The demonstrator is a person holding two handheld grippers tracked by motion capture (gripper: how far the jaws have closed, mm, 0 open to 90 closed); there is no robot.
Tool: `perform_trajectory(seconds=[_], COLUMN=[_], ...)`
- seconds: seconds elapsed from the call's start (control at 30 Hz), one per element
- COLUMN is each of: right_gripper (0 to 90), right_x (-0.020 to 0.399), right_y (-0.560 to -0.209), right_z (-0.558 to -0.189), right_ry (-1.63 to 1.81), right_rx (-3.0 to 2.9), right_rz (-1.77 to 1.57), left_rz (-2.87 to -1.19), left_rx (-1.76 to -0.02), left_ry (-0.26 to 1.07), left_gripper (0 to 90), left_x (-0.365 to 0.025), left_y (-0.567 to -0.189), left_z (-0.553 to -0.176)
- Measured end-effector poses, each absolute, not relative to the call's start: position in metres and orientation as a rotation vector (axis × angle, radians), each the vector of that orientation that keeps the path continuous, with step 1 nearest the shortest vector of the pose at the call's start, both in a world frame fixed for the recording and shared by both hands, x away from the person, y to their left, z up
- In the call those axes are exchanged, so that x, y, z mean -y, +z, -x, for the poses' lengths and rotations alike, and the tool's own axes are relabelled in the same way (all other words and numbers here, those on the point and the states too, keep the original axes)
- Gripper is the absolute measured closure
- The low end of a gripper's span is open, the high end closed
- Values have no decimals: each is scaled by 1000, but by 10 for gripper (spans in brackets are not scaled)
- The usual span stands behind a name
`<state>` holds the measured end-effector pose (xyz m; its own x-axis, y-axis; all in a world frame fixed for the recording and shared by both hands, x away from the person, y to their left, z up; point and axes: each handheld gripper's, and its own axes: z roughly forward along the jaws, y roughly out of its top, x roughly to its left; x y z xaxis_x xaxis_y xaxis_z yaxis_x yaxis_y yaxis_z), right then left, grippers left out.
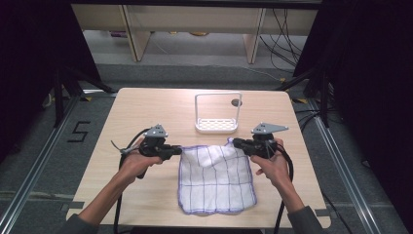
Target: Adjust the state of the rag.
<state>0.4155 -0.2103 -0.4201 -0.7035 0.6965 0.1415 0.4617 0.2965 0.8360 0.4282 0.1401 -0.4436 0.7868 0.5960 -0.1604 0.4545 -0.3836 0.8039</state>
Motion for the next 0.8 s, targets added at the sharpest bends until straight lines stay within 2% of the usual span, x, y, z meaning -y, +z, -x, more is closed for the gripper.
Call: perform_trajectory(seconds=[0.1, 0.27, 0.4, 0.43, 0.47, 0.5, 0.53, 0.6, 0.67, 0.77, 0.8], right_gripper=[856, 849, 767, 708, 708, 615, 599, 553, 516, 489, 489], right_x=[210, 211, 218, 219, 219, 222, 224, 226, 230, 235, 235], right_y=[-442, -463, -481, -482, -482, -484, -483, -475, -465, -456, -456], right_z=[-447, -470, -484, -484, -484, -483, -482, -474, -463, -443, -443], right_ry=[1259, 1202, 1117, 1103, 1103, 1052, 1059, 1009, 1011, 1033, 1033], right_rx=[-2334, -2336, -2317, -2304, -2304, -2279, -2279, -2261, -2260, -2283, -2283], right_rz=[-1117, -1174, -1259, -1303, -1303, -1346, -1306, -1314, -1302, -1231, -1231], left_rz=[-2066, -2108, -2110, -2120, -2120, -2113, -2121, -2126, -2115, -2150, -2150], left_rx=[-822, -854, -892, -876, -876, -916, -911, -889, -886, -834, -834], left_ry=[221, 236, 268, 271, 271, 308, 334, 346, 346, 320, 320], left_gripper=[853, 829, 777, 744, 690, 579, 549, 526, 444, 427, 424], left_x=[-134, -132, -127, -127, -127, -126, -127, -128, -130, -132, -132], left_y=[-459, -476, -491, -491, -491, -489, -487, -484, -477, -471, -471], left_z=[-445, -464, -475, -476, -476, -471, -468, -463, -449, -409, -409])
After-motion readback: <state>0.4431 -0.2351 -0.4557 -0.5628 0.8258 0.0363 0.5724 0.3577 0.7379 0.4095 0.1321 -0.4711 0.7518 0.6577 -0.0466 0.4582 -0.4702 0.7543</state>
